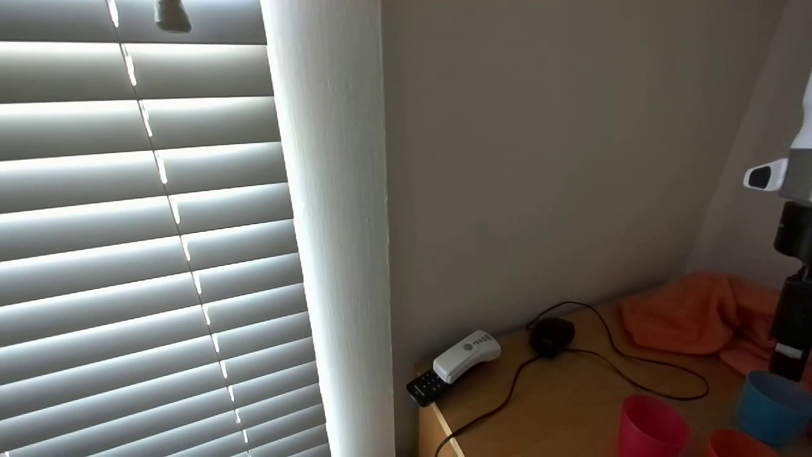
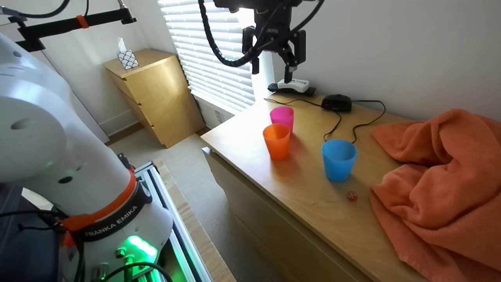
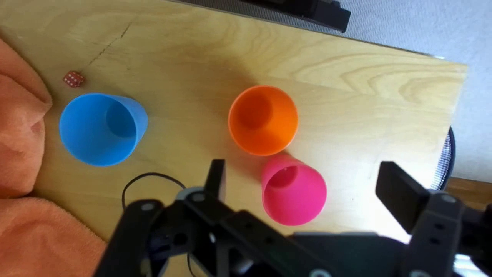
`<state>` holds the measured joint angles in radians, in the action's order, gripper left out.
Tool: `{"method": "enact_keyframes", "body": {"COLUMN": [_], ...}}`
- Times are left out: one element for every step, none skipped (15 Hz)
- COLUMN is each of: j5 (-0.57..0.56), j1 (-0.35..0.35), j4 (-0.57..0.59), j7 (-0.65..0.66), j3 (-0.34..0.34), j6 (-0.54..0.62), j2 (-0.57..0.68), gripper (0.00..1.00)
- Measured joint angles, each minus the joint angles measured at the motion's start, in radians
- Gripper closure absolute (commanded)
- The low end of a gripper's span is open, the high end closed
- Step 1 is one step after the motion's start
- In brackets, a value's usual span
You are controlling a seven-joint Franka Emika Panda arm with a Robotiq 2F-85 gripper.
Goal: Pile up the plastic cups
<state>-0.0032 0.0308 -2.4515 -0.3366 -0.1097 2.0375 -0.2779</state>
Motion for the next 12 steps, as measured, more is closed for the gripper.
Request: {"method": "enact_keyframes", "body": {"j5": [0.009,0.021,0.034,0.047,0.060,0.070,0.079,0.088,0.092,0.093,0.093,0.093], "j1": [-0.001,-0.003,-0.005,-0.005,-0.005,-0.005,-0.005,-0.005,-0.007,-0.009,-0.014,-0.019], "j4": [0.012,0.025,0.040,0.056,0.073,0.092,0.111,0.130,0.150,0.170,0.188,0.205], "j7": [-0.009,-0.021,-0.032,-0.044,-0.055,-0.065,-0.072,-0.081,-0.085,-0.087,-0.090,-0.095], "j3": [-0.004,-0.006,-0.006,-0.006,-0.004,-0.001,0.003,0.008,0.014,0.020,0.027,0.034], "j6": [0.000,0.000,0.001,0.003,0.004,0.004,0.004,0.004,0.004,0.004,0.004,0.004], "j2": [0.037,0.074,0.111,0.148,0.186,0.223,0.259,0.293,0.326,0.356,0.384,0.410], "gripper": [0.00,0.00,0.00,0.00,0.00,0.00,0.00,0.00,0.00,0.00,0.00,0.00]}}
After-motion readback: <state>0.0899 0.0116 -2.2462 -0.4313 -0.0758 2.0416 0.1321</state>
